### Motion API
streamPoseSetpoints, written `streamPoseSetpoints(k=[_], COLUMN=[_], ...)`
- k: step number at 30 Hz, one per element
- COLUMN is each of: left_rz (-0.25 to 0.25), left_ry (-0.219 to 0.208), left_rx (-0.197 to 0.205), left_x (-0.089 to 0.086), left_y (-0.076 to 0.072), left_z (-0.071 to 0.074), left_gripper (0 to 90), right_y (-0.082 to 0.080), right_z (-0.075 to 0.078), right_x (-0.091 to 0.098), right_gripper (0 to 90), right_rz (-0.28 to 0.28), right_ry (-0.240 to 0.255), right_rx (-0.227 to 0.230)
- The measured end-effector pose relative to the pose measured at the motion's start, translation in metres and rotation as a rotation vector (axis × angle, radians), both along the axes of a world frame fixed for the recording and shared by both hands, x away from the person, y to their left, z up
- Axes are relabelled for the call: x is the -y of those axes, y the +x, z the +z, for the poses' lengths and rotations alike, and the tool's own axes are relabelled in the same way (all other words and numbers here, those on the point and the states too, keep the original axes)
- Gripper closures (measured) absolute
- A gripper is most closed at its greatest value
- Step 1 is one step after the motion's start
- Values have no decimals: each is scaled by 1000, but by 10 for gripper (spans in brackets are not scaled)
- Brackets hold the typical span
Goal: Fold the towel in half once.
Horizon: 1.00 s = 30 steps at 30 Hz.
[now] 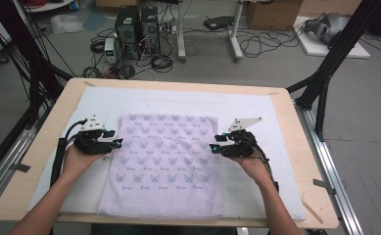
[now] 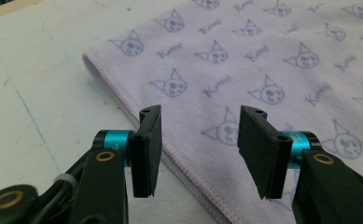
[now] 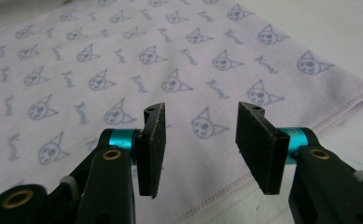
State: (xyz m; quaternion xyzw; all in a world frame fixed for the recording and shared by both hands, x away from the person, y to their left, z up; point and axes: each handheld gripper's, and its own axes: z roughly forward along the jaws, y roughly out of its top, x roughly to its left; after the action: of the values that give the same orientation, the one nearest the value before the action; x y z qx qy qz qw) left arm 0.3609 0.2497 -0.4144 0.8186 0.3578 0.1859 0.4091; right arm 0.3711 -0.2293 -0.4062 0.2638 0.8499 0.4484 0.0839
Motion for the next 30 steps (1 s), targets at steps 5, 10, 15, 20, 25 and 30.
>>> streamPoseSetpoints(k=[5,10,15,20,25,30], left_rz=[20,45,69,70,58,46], left_ry=[-17,-29,-31,-36,-33,-23], left_rx=[-24,-28,-25,-11,-6,-9], left_x=[0,-1,-5,-4,-1,2], left_y=[13,26,36,40,40,41], left_z=[5,10,19,29,31,29], left_gripper=[475,460,458,456,454,452], right_y=[16,36,50,55,55,56], right_z=[-3,2,15,23,25,23], right_x=[1,-1,-7,-12,-14,-13], right_gripper=[481,465,450,440,432,431], right_rz=[-34,-62,-70,-71,-64,-66], right_ry=[14,11,3,-13,-21,-25], right_rx=[2,-4,16,19,28,26])
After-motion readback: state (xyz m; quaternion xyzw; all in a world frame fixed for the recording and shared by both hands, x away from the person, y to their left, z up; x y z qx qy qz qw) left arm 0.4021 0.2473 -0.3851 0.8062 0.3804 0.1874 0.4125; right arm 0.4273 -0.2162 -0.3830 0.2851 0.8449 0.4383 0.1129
